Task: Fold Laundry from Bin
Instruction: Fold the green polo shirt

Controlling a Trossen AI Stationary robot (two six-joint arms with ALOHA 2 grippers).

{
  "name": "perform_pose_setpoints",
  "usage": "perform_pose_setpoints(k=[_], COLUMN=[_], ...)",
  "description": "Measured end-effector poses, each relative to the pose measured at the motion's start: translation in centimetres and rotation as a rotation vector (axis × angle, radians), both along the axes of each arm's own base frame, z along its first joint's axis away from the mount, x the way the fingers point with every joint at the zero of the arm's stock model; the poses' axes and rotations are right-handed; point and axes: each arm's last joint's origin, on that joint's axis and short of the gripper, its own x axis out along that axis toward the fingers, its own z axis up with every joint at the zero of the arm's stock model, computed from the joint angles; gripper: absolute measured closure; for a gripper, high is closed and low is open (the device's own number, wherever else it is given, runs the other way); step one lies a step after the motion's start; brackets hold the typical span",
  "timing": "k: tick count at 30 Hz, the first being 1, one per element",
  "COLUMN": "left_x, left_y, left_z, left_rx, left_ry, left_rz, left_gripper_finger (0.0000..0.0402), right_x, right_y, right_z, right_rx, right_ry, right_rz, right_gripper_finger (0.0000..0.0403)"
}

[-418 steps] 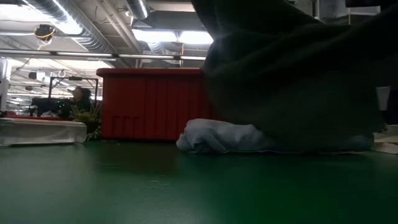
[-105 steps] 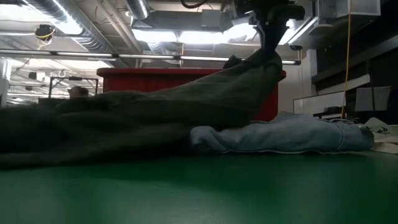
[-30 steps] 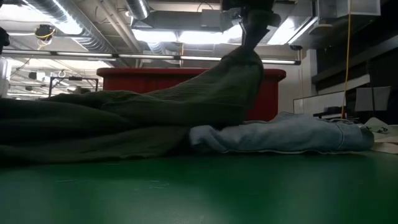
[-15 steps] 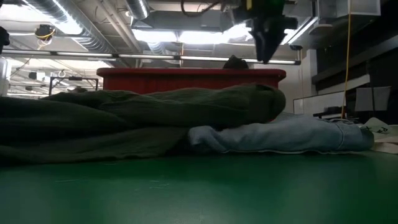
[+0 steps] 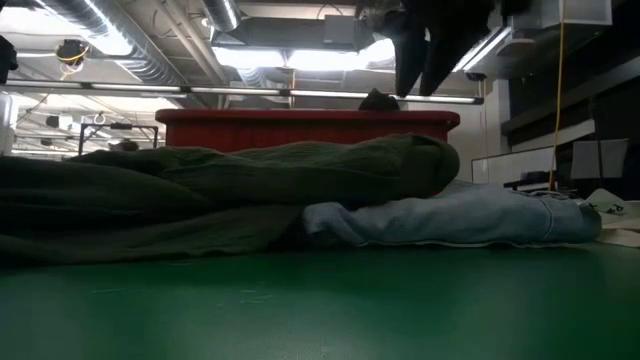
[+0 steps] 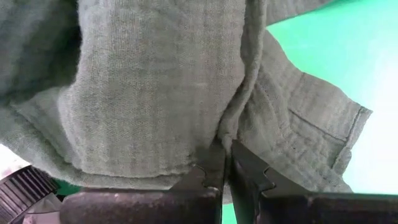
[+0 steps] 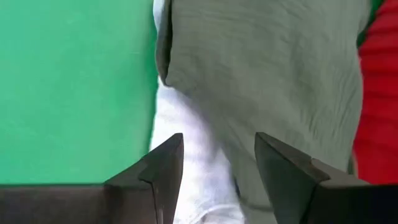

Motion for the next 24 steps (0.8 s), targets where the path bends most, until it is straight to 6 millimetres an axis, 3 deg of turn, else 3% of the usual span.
perform_pose_setpoints(k=[5,11,18,24], left_x=[0.0,0.1,0.1,0.2], left_y=[0.0,-0.1,-0.1,-0.1], left_z=[0.0,0.0,0.0,0.1], left_rx=[-0.004,-0.008,-0.009,0.002], left_ry=[-0.004,-0.007,-0.009,-0.046], left_rz=[0.0,-0.001,0.0,0.003], left_gripper_finger=[0.0394,0.0393,0.0393,0.0393], right_x=[-0.7,-1.8,-2.5,-2.3], right_y=[3.5,5.7,6.1,5.6], right_z=[-3.4,-6.9,-9.2,-9.8], right_rx=[-0.191,-0.356,-0.453,-0.511], right_ry=[-0.084,-0.16,-0.186,-0.213], right_rz=[0.087,0.182,0.255,0.246], right_gripper_finger=[0.0205,0.0205,0.0205,0.0205])
